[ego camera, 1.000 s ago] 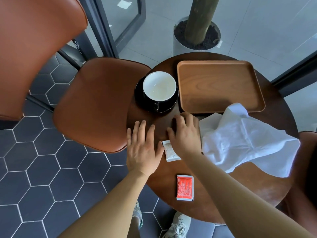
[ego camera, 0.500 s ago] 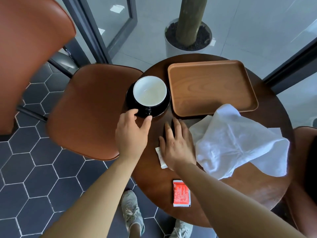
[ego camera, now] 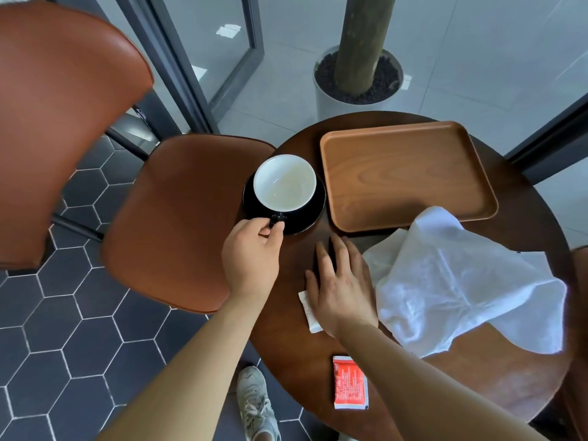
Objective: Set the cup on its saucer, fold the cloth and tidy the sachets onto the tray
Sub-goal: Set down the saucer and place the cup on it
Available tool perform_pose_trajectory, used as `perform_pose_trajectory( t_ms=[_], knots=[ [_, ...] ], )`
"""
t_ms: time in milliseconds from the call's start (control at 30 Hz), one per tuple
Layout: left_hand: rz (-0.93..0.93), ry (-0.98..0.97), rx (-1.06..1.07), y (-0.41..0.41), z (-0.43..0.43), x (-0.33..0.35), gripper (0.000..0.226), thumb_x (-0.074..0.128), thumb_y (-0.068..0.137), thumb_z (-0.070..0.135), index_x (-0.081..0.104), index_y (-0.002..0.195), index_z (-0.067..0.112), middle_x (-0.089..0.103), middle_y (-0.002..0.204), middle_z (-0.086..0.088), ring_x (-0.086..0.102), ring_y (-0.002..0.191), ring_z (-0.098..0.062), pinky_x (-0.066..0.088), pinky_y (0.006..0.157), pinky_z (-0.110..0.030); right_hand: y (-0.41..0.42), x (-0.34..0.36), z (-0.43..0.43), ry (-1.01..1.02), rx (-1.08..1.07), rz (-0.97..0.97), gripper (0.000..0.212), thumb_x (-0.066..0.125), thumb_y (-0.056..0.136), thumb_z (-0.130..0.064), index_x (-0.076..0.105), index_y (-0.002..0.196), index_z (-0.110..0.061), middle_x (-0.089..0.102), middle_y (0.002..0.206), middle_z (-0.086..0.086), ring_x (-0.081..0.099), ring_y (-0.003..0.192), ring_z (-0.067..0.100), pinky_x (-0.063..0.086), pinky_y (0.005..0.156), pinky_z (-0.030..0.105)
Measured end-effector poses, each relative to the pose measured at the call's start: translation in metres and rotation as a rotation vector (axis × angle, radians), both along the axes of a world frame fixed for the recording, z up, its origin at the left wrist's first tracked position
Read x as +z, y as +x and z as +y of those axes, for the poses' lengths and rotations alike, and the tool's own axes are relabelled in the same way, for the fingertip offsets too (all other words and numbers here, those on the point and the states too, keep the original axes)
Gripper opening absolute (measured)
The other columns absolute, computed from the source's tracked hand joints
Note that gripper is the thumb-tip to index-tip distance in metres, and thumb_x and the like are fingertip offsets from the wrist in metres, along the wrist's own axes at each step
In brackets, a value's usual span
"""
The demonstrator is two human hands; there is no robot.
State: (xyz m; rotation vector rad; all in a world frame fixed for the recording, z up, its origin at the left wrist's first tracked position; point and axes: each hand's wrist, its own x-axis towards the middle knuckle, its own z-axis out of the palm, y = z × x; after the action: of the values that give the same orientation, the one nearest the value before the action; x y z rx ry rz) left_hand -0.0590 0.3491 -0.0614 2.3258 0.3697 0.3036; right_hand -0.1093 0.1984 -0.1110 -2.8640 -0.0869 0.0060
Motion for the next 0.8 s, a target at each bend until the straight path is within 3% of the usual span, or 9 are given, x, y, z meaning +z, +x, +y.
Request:
perform_pose_trajectory(
  t_ms=[100,200,300,800],
  knots=[
    [-0.01,-0.014,0.033,0.0015,0.0037,-0.0009,0.022,0.071,0.09,0.023,0.075,0.101,0.005,0.071,0.086,-0.006,0.065,0.075,-0.019,0.049,0.07,-0.029,0.0,0.001,-0.0002,0.003,-0.001,0.004,0.052,0.046,0.099,-0.039,0.05,0.143,-0.011,0.044,0.151,0.016,0.035,0.141,0.035,0.038,0.113,0.049],
    [-0.023,-0.026,0.052,0.0013,0.0048,-0.0019,0.023,0.07,0.091,0.022,0.075,0.104,0.004,0.071,0.089,-0.007,0.059,0.069,-0.012,0.038,0.064,-0.009,0.0009,0.0007,0.0002,0.022,-0.003,0.007,0.052,0.048,0.099,-0.038,0.051,0.142,-0.009,0.044,0.151,0.017,0.037,0.141,0.036,0.038,0.113,0.05],
    [-0.039,-0.033,0.046,0.0002,0.0048,-0.0029,0.024,0.071,0.091,0.021,0.074,0.107,0.004,0.07,0.088,-0.006,0.057,0.068,-0.01,0.038,0.064,-0.001,0.0012,0.0007,0.0006,0.022,0.0,0.019,0.052,0.047,0.099,-0.039,0.051,0.142,-0.009,0.043,0.152,0.017,0.036,0.142,0.036,0.037,0.114,0.05],
    [-0.088,-0.005,0.048,0.0029,0.0054,-0.0087,0.022,0.071,0.09,0.017,0.074,0.105,0.002,0.069,0.086,-0.009,0.054,0.067,-0.01,0.037,0.067,-0.011,0.0005,0.0013,0.001,0.01,-0.003,0.015,0.053,0.045,0.099,-0.04,0.051,0.142,-0.011,0.043,0.152,0.016,0.035,0.142,0.035,0.037,0.114,0.05]
  ],
)
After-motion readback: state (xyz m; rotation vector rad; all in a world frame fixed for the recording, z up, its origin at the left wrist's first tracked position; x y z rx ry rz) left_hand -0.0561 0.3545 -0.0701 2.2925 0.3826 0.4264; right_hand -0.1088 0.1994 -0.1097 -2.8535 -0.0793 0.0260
